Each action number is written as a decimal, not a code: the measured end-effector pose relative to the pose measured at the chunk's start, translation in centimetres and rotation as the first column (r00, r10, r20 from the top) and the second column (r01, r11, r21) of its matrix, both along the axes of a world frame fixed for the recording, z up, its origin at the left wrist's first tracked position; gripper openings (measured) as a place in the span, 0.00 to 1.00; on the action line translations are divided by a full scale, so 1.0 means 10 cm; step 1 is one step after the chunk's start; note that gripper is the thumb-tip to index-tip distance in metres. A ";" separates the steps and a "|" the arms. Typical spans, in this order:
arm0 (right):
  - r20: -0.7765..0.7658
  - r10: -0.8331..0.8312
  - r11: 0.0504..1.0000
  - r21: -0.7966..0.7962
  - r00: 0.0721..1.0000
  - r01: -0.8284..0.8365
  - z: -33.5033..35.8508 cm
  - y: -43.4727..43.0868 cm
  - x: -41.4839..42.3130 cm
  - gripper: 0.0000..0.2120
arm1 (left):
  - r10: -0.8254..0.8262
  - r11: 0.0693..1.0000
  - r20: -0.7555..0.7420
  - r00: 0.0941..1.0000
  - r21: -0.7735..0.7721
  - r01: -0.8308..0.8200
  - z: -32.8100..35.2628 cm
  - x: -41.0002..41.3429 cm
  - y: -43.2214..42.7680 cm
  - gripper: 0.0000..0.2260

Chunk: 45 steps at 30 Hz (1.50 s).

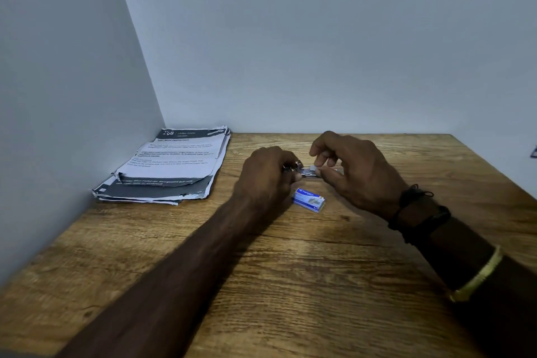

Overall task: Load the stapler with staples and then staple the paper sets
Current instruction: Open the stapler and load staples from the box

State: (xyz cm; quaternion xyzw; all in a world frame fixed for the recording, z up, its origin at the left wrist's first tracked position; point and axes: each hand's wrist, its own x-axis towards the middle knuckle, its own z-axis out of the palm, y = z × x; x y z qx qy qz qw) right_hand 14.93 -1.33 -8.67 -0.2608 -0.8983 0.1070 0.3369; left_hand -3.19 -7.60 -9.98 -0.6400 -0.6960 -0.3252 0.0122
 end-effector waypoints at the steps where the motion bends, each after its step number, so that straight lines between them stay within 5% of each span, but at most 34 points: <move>1: 0.002 -0.007 1.000 0.012 1.000 0.007 0.00 0.00 -0.01 0.14 | -0.006 1.000 -0.010 1.000 -0.005 0.006 0.01 0.01 0.00 0.10; 30: 0.112 0.003 0.997 0.081 0.994 -0.012 -0.01 0.06 0.01 0.07 | -0.085 0.993 -0.022 0.996 0.081 0.087 0.01 0.04 -0.02 0.07; 45: 0.085 -0.076 0.996 0.055 0.994 0.071 0.01 0.13 0.11 0.09 | -0.051 0.995 0.146 0.988 0.097 0.037 0.05 -0.12 -0.03 0.07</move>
